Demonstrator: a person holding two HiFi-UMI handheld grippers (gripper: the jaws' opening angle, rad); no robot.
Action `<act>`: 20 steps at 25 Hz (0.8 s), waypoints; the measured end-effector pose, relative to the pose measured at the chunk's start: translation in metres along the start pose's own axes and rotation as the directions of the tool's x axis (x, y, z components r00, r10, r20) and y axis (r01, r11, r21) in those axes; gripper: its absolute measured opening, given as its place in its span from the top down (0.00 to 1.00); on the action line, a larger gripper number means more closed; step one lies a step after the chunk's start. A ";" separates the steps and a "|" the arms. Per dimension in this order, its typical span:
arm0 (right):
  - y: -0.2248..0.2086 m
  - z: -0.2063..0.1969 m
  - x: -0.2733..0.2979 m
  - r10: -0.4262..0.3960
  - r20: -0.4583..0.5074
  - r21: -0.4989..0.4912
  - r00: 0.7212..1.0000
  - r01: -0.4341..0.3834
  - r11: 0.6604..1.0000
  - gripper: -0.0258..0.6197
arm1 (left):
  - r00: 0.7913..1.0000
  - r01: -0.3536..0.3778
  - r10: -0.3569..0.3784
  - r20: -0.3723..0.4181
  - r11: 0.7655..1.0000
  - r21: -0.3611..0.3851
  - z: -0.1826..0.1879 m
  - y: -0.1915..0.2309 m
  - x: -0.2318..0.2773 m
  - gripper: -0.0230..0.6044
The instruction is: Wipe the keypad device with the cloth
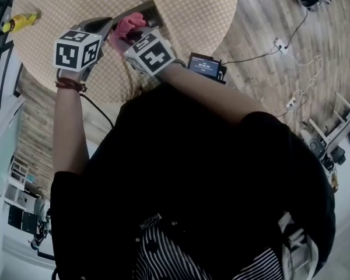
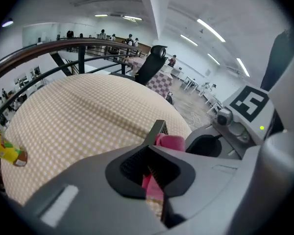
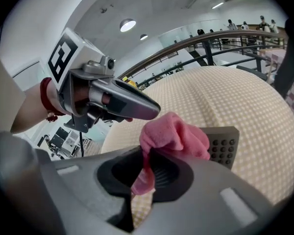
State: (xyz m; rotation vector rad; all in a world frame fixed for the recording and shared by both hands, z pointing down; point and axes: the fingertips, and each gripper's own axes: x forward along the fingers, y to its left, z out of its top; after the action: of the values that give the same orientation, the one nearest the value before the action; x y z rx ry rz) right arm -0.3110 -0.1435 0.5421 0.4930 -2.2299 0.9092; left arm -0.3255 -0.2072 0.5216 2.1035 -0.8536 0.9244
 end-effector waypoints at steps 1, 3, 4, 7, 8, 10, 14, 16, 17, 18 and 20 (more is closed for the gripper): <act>-0.001 0.000 0.004 -0.008 0.003 0.005 1.000 0.008 1.000 0.89 | 1.000 0.005 -0.005 -0.019 1.000 -0.005 -0.002 0.000 0.008 0.96; -0.002 0.002 0.012 -0.026 0.011 0.017 1.000 0.025 1.000 0.89 | 0.999 0.007 -0.008 -0.050 1.000 -0.014 -0.005 0.004 0.019 0.96; -0.004 0.004 0.016 -0.035 0.015 0.024 0.999 0.035 0.999 0.89 | 0.998 0.005 -0.006 -0.063 1.000 -0.015 -0.006 0.007 0.023 0.96; -0.010 0.006 0.022 -0.058 0.017 0.041 0.998 0.057 0.998 0.89 | 0.995 -0.007 0.006 -0.096 1.000 -0.009 -0.012 0.010 0.029 0.96; -0.010 0.005 0.023 -0.059 0.016 0.046 0.998 0.058 0.997 0.89 | 0.995 -0.009 0.008 -0.104 1.000 -0.009 -0.016 0.009 0.030 0.96; -0.009 0.004 0.023 -0.059 0.016 0.042 0.998 0.058 0.997 0.89 | 0.994 -0.013 0.011 -0.111 1.000 -0.013 -0.019 0.009 0.031 0.96; -0.014 0.005 0.024 -0.078 -0.001 -0.006 0.997 0.078 0.997 0.89 | 0.994 -0.019 0.017 -0.107 1.000 -0.015 -0.017 0.011 0.032 0.96; -0.014 0.002 0.026 -0.076 -0.008 -0.003 0.997 0.076 0.997 0.89 | 0.994 -0.022 0.021 -0.111 1.000 -0.011 -0.019 0.009 0.032 0.96; -0.014 0.001 0.027 -0.075 -0.006 -0.008 0.997 0.075 0.997 0.89 | 0.993 -0.022 0.021 -0.112 1.000 -0.005 -0.020 0.009 0.032 0.96; -0.015 0.002 0.028 -0.074 0.001 -0.017 0.997 0.074 0.997 0.89 | 0.994 -0.018 0.018 -0.112 1.000 0.002 -0.019 0.009 0.032 0.96; -0.017 0.002 0.030 -0.070 0.009 -0.030 0.997 0.070 0.997 0.89 | 0.993 -0.006 0.007 -0.115 1.000 0.010 -0.018 0.009 0.032 0.96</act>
State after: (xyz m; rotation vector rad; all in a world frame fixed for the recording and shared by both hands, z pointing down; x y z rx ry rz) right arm -0.3236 -0.1588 0.5704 0.5584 -2.2158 0.8375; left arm -0.3219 -0.2079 0.5589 2.0352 -0.7991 1.0443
